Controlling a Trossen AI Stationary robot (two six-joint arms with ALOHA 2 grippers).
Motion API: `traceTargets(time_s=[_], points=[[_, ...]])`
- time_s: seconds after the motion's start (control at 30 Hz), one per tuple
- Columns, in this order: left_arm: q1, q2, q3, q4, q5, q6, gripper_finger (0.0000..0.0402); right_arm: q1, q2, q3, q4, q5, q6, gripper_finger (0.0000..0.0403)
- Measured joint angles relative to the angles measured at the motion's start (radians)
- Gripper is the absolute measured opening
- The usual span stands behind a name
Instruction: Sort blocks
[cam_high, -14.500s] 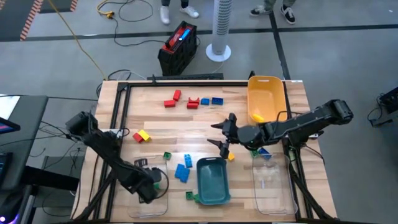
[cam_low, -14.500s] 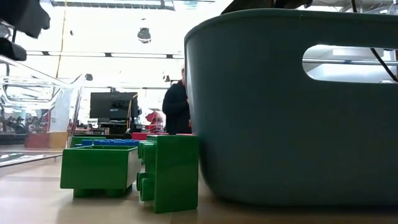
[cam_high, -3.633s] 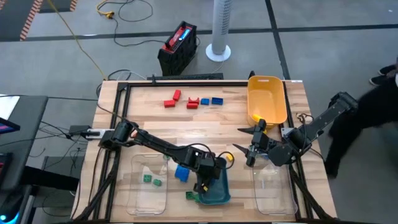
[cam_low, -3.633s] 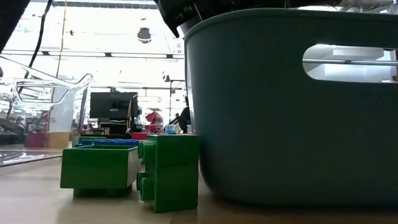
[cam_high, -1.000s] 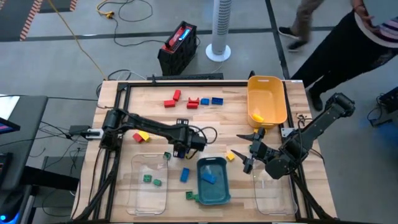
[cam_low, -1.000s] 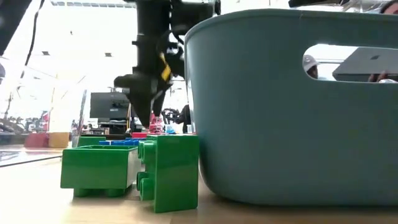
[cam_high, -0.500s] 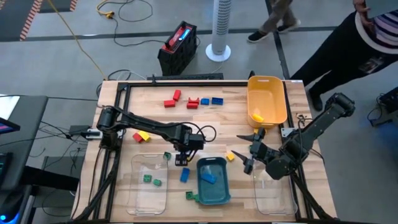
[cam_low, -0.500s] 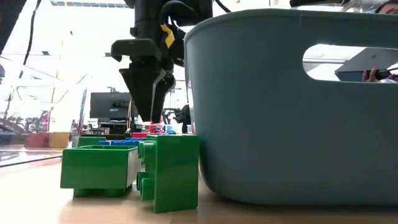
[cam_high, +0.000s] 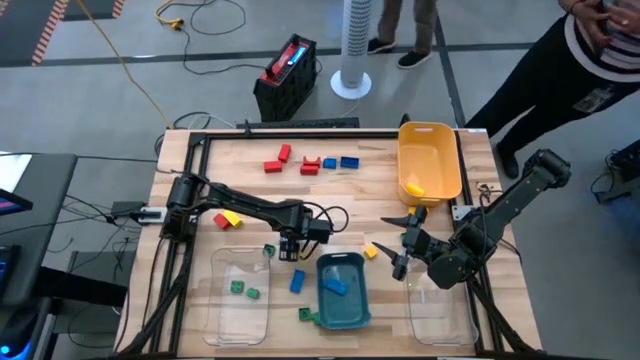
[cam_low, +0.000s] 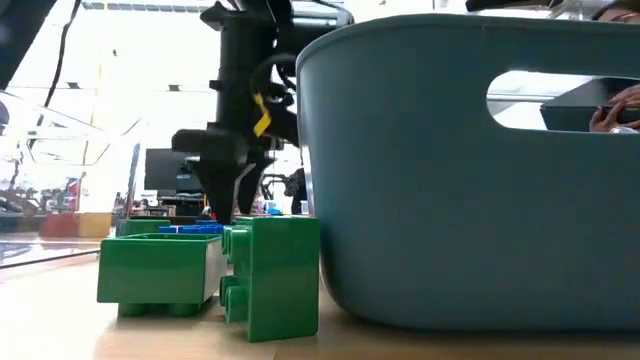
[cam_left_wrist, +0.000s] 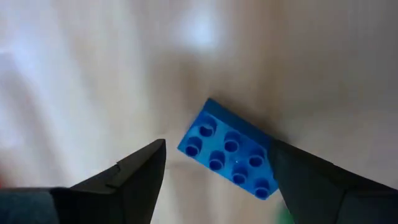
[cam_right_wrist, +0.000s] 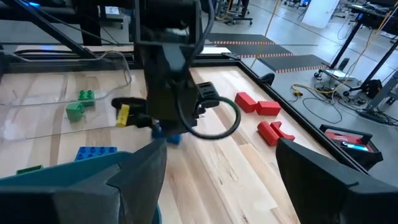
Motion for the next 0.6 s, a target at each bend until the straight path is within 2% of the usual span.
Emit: traceTargets(time_s=[0.13, 0.2, 0.27, 0.4, 0.47, 0.6], points=[[0.016, -0.004, -0.001, -0.007, -0.251, 0.092, 0.0279, 0.000, 0.000, 0.000, -0.001, 0.000, 0.000, 0.0314], [0.025, -0.019, -0.001, -0.014, -0.321, 0.128, 0.0279, 0.000, 0.000, 0.000, -0.001, 0.000, 0.000, 0.0314], [0.040, -0.041, -0.001, -0.023, -0.311, 0.127, 0.0279, 0.000, 0.000, 0.000, -0.001, 0.000, 0.001, 0.0314], [0.070, -0.111, -0.001, -0.046, -0.190, 0.055, 0.0279, 0.000, 0.000, 0.000, -0.004, 0.000, 0.004, 0.0314], [0.086, -0.160, -0.001, -0.057, -0.135, 0.070, 0.0279, 0.000, 0.000, 0.000, -0.004, 0.000, 0.004, 0.0314], [0.101, -0.223, 0.000, -0.122, -0.110, 0.381, 0.0279, 0.000, 0.000, 0.000, -0.004, 0.000, 0.003, 0.0314]])
